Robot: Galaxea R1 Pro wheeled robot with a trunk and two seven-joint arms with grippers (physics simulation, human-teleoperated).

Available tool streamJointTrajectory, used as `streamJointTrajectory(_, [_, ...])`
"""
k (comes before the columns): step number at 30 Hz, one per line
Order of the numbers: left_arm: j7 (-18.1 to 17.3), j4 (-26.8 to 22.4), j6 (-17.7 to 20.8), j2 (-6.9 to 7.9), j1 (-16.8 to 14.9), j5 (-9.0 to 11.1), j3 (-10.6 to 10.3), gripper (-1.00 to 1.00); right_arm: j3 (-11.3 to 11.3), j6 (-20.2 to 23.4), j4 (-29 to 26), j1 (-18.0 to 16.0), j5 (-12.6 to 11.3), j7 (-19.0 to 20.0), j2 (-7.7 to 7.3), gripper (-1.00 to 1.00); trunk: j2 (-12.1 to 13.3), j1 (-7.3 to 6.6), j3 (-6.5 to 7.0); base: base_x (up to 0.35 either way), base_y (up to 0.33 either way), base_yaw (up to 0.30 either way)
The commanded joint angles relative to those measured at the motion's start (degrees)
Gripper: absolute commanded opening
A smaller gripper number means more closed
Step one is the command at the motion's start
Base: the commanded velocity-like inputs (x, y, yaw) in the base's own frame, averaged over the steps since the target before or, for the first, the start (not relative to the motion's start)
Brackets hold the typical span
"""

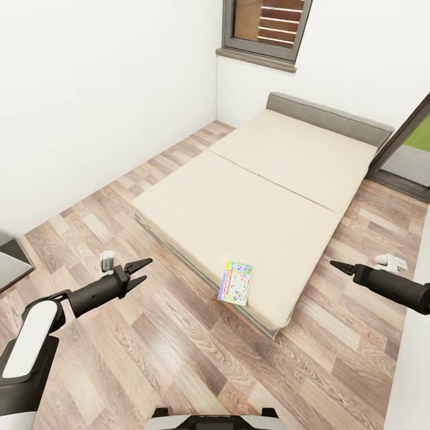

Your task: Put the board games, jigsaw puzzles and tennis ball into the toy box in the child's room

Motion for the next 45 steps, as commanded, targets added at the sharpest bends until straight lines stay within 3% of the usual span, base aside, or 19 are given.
streamJointTrajectory(1, [-0.56,0.01,0.24,-0.01,-0.04,-0.56,0.07,1.0,-0.08,0.26,-0.01,-0.05,0.52,0.59,0.0,1.0,-0.09,0.03,0.01,0.0,0.0,-0.006])
streamJointTrajectory(17, [-0.8,0.42,0.17,0.02,-0.04,0.04,-0.09,1.0,-0.11,0.25,-0.01,-0.11,0.67,0.36,0.04,1.0,-0.09,0.03,1.45,0.0,0.006,-0.002])
streamJointTrajectory(45, [-0.94,0.47,0.17,-0.05,-0.04,0.23,-0.04,1.0,-0.11,0.28,-0.01,-0.22,0.85,0.22,0.04,1.0,-0.09,0.03,4.01,0.013,0.125,-0.028])
